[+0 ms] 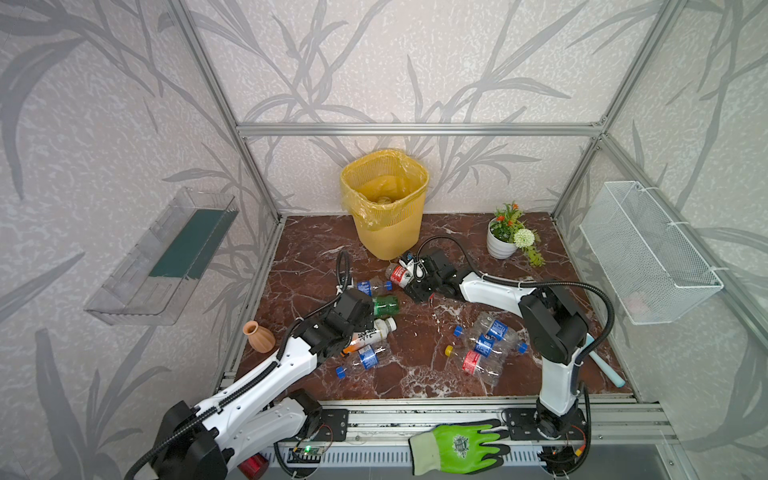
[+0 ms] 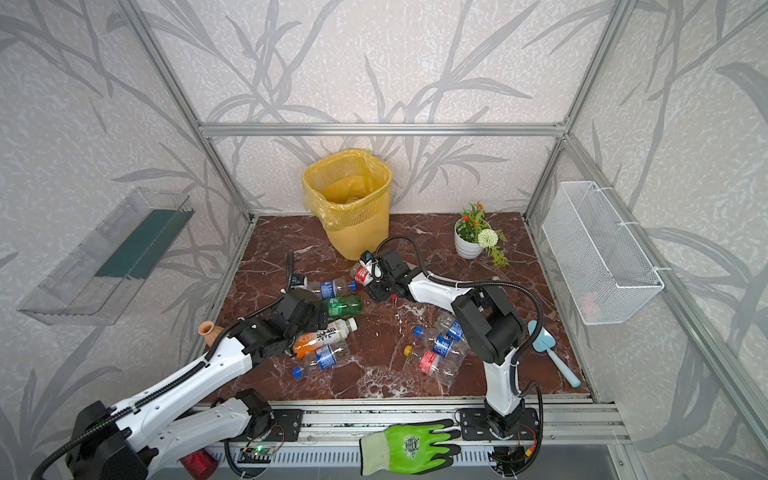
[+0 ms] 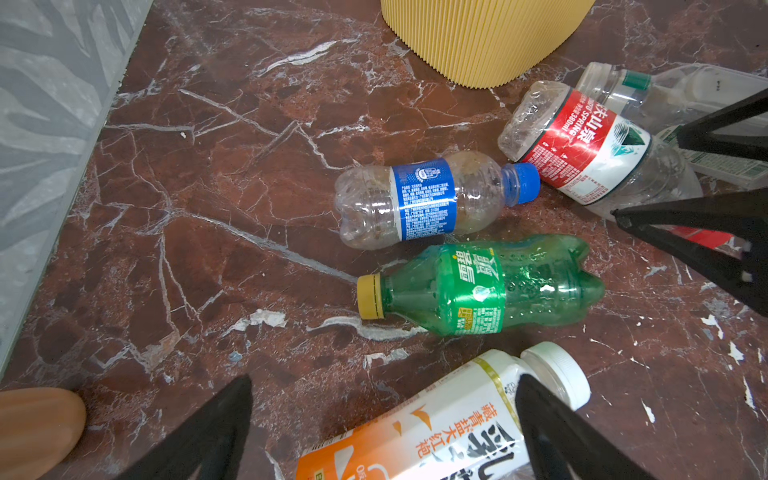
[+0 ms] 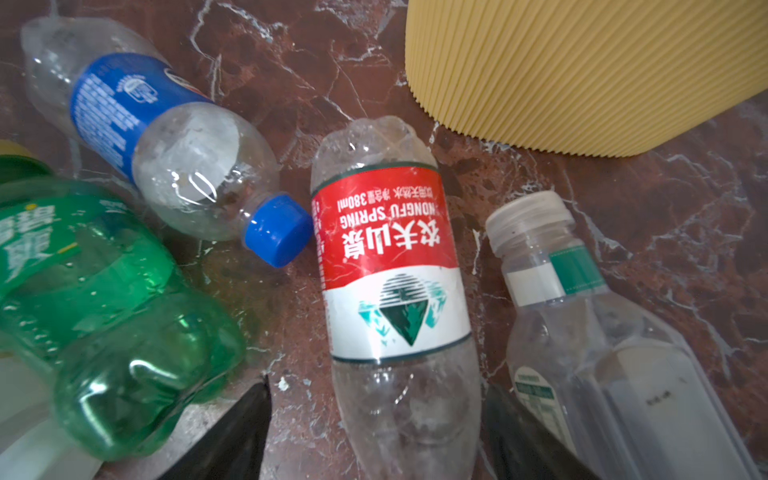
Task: Throw the plastic bottles in the bin
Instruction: 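Reach the right gripper down and grasp the red-labelled Nongfu Spring bottle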
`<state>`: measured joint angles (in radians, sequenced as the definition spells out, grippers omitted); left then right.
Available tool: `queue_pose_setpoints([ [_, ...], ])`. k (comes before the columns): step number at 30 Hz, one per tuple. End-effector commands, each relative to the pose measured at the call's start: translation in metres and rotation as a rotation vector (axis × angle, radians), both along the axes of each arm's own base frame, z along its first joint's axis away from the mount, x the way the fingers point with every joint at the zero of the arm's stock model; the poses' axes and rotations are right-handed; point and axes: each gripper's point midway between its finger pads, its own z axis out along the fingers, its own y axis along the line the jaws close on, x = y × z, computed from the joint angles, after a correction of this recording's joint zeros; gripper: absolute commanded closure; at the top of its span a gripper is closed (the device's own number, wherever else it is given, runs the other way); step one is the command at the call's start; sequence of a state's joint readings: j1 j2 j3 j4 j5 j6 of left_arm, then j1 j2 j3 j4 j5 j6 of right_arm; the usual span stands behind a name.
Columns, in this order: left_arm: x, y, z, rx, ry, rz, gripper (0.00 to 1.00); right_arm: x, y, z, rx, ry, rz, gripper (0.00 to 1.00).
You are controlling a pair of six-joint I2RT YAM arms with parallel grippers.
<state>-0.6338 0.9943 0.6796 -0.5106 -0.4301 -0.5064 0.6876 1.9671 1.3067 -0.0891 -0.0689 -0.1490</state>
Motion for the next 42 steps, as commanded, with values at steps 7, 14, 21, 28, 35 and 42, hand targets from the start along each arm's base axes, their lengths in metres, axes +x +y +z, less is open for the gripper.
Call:
queue_pose_setpoints([
  [7,-0.001,0.011,0.003,0.016,-0.025,0.042,0.01,0.010,0.003,-0.015,-0.109,0.027,0.037,0.24],
  [14,-0.002,0.014,0.005,0.020,-0.034,0.051,0.01,0.015,0.007,-0.024,-0.154,0.062,0.058,0.24],
  [21,-0.004,0.017,0.005,0.024,-0.033,0.058,0.01,0.013,0.010,-0.030,-0.175,0.102,0.080,0.28],
  [28,-0.004,0.018,0.005,0.025,-0.034,0.061,0.01,0.014,0.010,-0.021,-0.170,0.110,0.067,0.41],
  [35,-0.003,0.019,0.009,0.019,-0.049,0.071,0.01,0.014,0.007,0.026,-0.079,0.043,0.011,0.48],
  [42,0.001,0.024,0.018,-0.012,-0.108,0.128,0.01,-0.002,-0.015,0.137,0.279,-0.255,-0.062,0.50],
])
